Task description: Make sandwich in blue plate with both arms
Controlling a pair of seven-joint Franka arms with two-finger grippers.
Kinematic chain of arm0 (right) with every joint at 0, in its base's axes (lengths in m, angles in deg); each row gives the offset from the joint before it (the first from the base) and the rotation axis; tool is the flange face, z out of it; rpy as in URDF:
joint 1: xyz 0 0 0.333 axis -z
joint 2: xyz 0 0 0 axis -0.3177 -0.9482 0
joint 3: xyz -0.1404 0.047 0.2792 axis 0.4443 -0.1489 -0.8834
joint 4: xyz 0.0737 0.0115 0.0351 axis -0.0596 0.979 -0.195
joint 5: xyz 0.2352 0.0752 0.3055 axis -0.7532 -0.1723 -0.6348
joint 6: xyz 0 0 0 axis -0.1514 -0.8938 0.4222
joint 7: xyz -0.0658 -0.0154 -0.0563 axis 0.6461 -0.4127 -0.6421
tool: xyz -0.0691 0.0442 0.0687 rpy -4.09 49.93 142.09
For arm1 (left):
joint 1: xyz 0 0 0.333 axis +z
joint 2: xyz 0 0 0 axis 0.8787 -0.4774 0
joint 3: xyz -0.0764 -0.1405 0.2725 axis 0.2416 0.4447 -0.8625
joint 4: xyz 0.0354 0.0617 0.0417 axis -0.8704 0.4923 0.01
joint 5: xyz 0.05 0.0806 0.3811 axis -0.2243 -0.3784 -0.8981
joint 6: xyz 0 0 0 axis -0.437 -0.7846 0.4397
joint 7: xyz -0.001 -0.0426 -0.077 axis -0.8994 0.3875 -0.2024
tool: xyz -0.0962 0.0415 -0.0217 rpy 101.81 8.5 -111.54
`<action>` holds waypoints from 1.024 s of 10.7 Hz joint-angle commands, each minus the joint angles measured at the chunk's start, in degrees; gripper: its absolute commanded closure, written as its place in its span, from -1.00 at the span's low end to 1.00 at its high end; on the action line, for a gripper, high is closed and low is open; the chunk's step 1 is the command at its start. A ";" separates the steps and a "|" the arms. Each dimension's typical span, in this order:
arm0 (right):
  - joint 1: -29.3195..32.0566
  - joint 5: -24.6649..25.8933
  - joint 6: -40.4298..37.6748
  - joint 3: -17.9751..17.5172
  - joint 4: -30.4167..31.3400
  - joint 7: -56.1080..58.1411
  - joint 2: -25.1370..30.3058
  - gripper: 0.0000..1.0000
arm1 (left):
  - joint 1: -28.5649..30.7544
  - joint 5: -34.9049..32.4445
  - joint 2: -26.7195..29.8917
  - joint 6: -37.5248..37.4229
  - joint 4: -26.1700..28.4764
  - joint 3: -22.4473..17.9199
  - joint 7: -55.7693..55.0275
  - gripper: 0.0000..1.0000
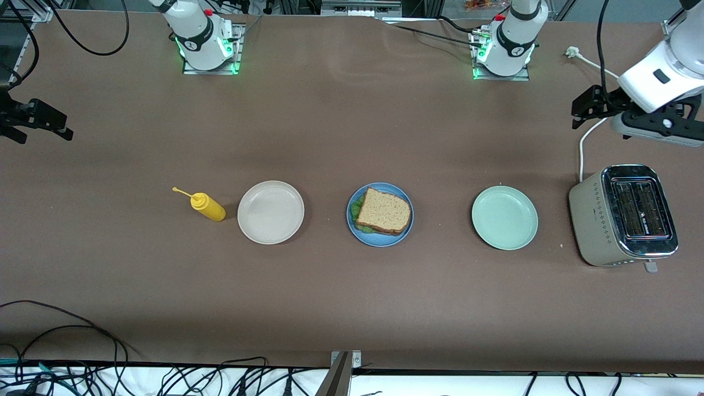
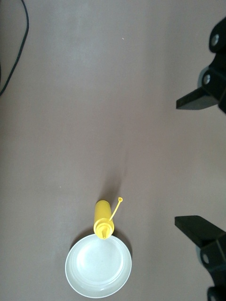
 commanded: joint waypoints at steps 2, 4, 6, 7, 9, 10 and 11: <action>-0.77 0.79 -1.57 0.02 -2.52 -1.02 -0.44 -1.00 | 1.31 0.93 0.37 -1.20 -1.01 0.57 0.69 -1.00; -0.77 0.88 -1.57 0.02 -2.69 -0.85 -0.70 -1.00 | 1.32 0.75 0.46 -1.55 -1.36 0.65 0.69 -1.00; -0.60 0.45 -3.32 0.28 -3.66 -0.93 -0.96 -1.00 | 1.32 0.84 0.37 -1.73 -1.54 0.57 0.78 -1.00; -0.34 0.27 -4.03 0.54 -4.01 -0.85 -0.96 -1.00 | 1.31 0.75 0.37 -1.73 -1.54 0.65 0.78 -1.00; -0.16 0.35 -4.12 0.63 -4.28 -1.02 -0.96 -1.00 | 1.40 0.66 0.29 -1.73 -1.54 0.57 0.87 -1.00; -0.25 0.79 -3.77 0.55 -4.36 -0.59 -1.66 -1.00 | 1.40 0.66 0.11 -1.73 -1.54 0.48 0.78 -1.00; -0.33 1.05 -3.07 0.46 -4.45 -0.58 -2.28 -1.00 | 1.40 0.66 0.02 -1.73 -1.54 0.48 0.78 -1.00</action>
